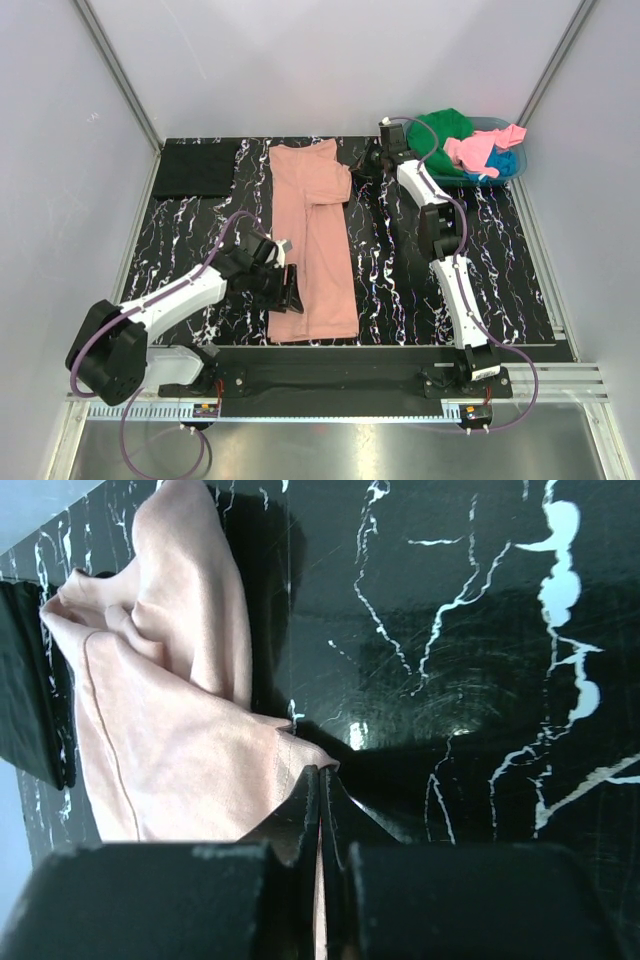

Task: Fold and stack the t-shirts
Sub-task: Fold the tshirt

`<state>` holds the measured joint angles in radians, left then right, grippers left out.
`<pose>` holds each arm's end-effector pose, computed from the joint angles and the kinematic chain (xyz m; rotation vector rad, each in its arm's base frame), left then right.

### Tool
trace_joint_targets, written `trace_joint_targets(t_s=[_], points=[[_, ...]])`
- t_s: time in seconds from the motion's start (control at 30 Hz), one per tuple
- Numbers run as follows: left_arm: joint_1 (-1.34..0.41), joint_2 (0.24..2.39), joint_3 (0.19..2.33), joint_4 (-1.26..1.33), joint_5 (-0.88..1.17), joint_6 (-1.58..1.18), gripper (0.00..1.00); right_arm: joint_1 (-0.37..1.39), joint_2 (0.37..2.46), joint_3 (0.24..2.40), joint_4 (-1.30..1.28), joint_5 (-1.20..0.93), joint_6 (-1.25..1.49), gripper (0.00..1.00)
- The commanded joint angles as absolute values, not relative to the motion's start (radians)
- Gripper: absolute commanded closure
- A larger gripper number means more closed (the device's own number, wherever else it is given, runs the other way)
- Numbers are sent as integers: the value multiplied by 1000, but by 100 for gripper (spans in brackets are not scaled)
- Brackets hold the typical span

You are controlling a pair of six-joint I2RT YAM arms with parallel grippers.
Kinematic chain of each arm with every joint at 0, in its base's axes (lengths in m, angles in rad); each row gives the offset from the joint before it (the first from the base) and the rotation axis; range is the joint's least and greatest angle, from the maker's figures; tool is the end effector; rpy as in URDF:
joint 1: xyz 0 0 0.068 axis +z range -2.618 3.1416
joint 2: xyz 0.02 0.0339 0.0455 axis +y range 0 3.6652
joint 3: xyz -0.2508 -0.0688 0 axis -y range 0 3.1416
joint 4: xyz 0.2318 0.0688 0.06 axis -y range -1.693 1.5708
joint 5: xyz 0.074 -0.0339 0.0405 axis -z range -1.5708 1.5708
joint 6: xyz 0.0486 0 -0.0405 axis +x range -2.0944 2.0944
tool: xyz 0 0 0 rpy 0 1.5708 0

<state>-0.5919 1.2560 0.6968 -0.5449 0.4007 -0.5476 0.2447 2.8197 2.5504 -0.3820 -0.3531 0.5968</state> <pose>0.1754 -0.1408 0.1738 0.2000 2.8373 -0.8500 0.5707 0.1598 0.1165 0.2030 2.3025 0.8406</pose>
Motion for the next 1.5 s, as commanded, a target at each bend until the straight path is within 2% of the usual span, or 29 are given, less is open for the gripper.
trace_joint_targets(t_s=[0.0, 0.13, 0.43, 0.7, 1.03, 1.47], points=[[-594, 1215, 689, -545, 374, -557, 41, 244, 2771, 2566, -339, -380, 612, 100], [-594, 1219, 696, -540, 370, -561, 41, 247, 2671, 2498, -322, -373, 647, 100], [-595, 1236, 716, -534, 368, -564, 41, 281, 2597, 2439, -318, -413, 660, 100], [-595, 1229, 701, -525, 371, -583, 41, 322, 2612, 2444, -316, -442, 695, 100], [-594, 1200, 692, -555, 354, -584, 41, 402, 2666, 2499, -315, -368, 775, 99], [-594, 1169, 670, -565, 348, -591, 41, 419, 2760, 2532, -201, -281, 972, 90]])
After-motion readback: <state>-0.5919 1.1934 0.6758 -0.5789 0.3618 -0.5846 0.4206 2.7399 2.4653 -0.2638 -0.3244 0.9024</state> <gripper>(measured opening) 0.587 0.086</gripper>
